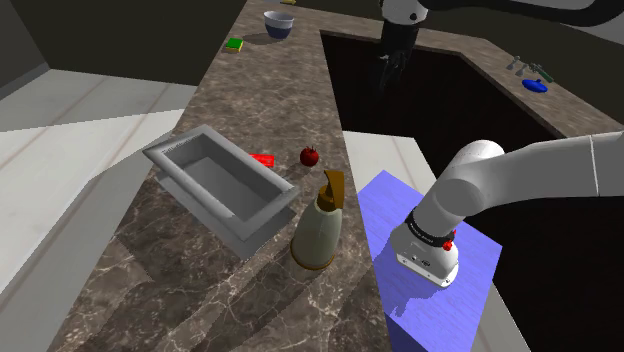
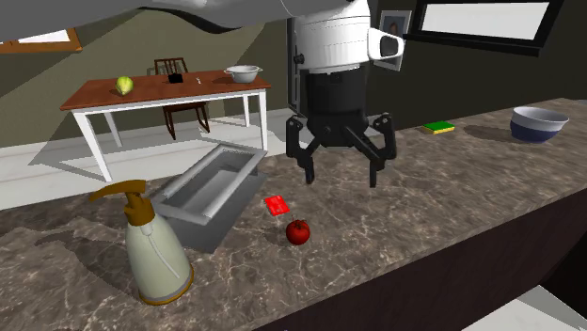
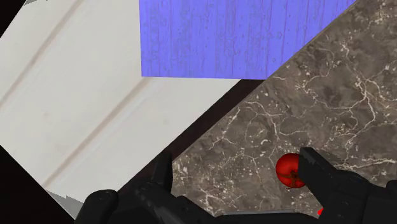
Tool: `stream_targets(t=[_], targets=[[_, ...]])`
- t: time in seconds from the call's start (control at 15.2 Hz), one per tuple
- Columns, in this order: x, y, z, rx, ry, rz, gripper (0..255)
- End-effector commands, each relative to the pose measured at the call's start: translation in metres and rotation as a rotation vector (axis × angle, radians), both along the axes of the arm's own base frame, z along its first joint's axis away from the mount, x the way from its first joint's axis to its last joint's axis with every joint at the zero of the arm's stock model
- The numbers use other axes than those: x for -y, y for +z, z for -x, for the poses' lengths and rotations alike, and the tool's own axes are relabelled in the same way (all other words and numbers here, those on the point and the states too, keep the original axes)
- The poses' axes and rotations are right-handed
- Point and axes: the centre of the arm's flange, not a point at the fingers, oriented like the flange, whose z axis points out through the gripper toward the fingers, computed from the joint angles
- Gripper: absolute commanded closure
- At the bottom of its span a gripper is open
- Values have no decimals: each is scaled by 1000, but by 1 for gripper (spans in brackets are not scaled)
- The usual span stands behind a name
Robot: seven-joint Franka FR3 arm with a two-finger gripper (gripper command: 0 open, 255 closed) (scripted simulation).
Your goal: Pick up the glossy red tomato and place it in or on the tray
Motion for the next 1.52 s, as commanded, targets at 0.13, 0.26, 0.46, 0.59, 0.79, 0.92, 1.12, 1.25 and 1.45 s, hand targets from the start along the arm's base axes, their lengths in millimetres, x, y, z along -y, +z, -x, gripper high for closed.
stream_targets(t=[0.13, 0.26, 0.46, 0.59, 0.79, 0.92, 1.12, 1.25, 1.45], targets=[[-7, -21, -14, -8, 21, -13, 0], [-15, -41, -28, -15, 41, -26, 0], [-27, -72, -49, -27, 72, -46, 0], [-36, -93, -62, -34, 92, -59, 0], [-50, -123, -81, -46, 123, -78, 0], [-60, -144, -94, -53, 144, -91, 0], [-77, -175, -112, -65, 174, -111, 0], [-88, -195, -123, -72, 195, -124, 0], [-95, -213, -129, -77, 207, -132, 0]])
